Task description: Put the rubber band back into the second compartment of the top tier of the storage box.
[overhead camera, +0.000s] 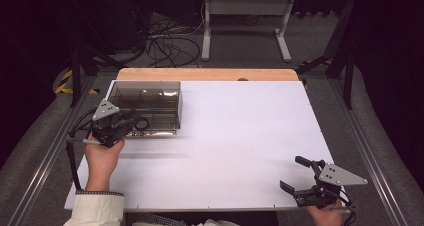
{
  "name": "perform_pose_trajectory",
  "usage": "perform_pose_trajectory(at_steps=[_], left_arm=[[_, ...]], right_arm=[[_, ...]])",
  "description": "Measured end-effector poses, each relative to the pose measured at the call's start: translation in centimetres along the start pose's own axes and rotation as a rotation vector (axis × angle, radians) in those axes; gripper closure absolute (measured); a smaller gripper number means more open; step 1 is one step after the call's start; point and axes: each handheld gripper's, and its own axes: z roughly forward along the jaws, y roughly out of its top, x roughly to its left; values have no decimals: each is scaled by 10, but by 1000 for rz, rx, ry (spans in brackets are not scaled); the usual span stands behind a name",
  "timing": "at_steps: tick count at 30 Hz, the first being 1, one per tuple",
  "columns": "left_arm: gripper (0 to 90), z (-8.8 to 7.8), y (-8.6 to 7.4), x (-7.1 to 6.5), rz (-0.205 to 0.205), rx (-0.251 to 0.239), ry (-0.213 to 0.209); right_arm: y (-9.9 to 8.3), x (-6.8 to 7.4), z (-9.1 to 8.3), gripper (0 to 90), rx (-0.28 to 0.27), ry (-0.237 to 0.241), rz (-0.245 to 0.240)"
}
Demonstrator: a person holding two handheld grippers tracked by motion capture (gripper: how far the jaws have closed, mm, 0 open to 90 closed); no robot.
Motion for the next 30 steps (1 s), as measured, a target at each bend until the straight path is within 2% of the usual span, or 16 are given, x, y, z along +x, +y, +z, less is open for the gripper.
perform_pose_trajectory(at_steps=[8, 14, 17, 19, 24, 30], left_arm=[[697, -5, 4, -5, 7, -15, -22], [657, -14, 10, -13, 21, -46, -65], [586, -18, 13, -19, 42, -63, -76], [555, -22, 15, -23, 50, -73, -97], [404, -29, 13, -32, 79, -107, -144], [262, -38, 12, -39, 72, -147, -222]], right_arm=[[0, -1, -1, 34, -4, 1, -8], [0, 1, 1, 34, 1, 4, -11], [0, 0, 0, 34, -2, 0, -9], [0, 0, 0, 34, -3, 2, -8], [1, 1, 1, 34, 0, 7, -10], [1, 1, 2, 34, 2, 7, -7]])
